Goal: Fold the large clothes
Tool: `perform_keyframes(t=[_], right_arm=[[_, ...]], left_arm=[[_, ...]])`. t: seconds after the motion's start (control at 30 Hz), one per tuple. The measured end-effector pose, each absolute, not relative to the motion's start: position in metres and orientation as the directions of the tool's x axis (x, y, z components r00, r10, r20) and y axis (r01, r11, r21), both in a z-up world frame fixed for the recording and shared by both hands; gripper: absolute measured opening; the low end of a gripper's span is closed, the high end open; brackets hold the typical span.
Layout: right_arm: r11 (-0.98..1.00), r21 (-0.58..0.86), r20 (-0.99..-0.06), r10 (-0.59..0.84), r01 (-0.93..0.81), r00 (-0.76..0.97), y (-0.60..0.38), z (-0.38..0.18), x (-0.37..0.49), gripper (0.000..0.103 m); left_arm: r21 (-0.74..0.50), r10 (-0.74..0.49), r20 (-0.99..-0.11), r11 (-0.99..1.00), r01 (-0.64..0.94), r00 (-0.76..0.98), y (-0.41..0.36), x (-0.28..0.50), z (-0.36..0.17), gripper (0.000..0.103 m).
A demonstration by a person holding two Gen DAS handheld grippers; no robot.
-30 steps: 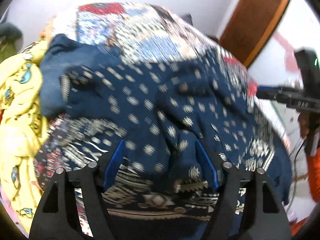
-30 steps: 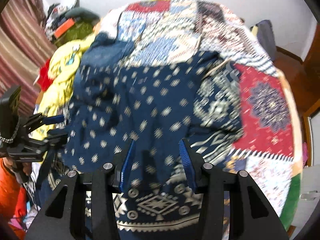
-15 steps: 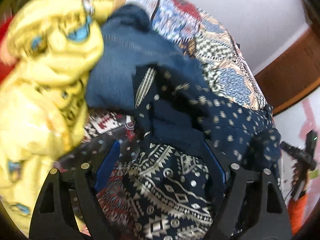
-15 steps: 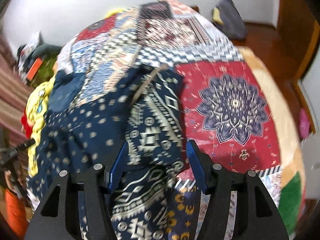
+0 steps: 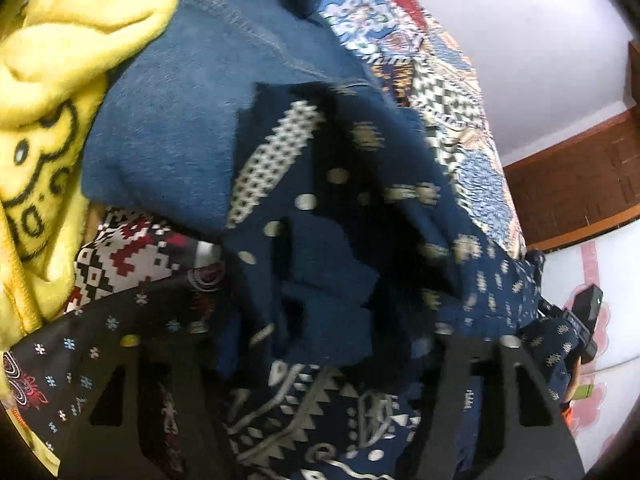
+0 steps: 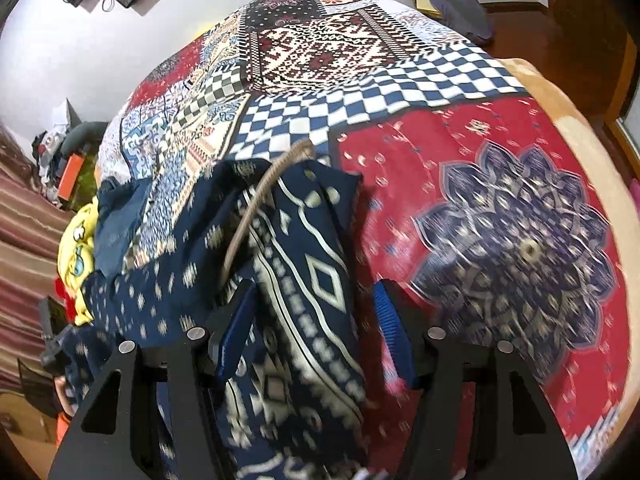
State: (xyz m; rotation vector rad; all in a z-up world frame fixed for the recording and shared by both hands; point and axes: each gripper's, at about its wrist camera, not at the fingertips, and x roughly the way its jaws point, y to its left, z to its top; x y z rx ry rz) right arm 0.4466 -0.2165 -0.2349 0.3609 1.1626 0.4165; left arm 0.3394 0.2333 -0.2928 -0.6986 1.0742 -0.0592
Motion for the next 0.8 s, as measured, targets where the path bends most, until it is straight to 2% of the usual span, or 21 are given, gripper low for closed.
perform_keyframes(t=[0.1,0.17,0.23,0.27,0.4,0.6,0.8], right_arm=[[0.864,0.471,-0.801,0.503,-0.175,0.324,-0.202,-0.234,0.449,0.05],[0.864,0.455,-0.811,0.502,-0.217,0.3,-0.19,-0.232,0.447,0.029],[0.855,0.461,-0.807,0.515,-0.236,0.289,-0.185,-0.228,0.447,0.021],[0.853,0.46,-0.803,0.518,-0.245,0.295,-0.183,-0.223,0.446,0.019],[0.842,0.449,-0.767,0.535,-0.299,0.355,-0.176,-0.195,0.447,0.017],[0.826,0.418,-0.715,0.556,-0.377,0.424,-0.151,-0.153,0.473,0.017],[0.856,0.354,-0.716,0.508,-0.377,0.48,-0.125,-0.147,0.516,0.017]], left_arm=[[-0.47,-0.302,-0.807,0.849,-0.243,0.507,0.219,0.336,-0.275,0.038],[-0.435,-0.286,-0.812,0.878,-0.2,0.508,0.213,0.335,-0.265,0.029],[-0.371,-0.245,-0.822,0.915,-0.157,0.514,0.205,0.337,-0.25,0.018],[-0.352,-0.233,-0.822,0.925,-0.142,0.52,0.202,0.338,-0.244,0.015],[-0.292,-0.179,-0.796,0.95,-0.108,0.578,0.201,0.342,-0.209,0.013],[-0.29,-0.146,-0.744,0.95,-0.118,0.652,0.208,0.374,-0.165,0.012],[-0.222,-0.075,-0.741,0.965,-0.138,0.668,0.217,0.425,-0.162,0.012]])
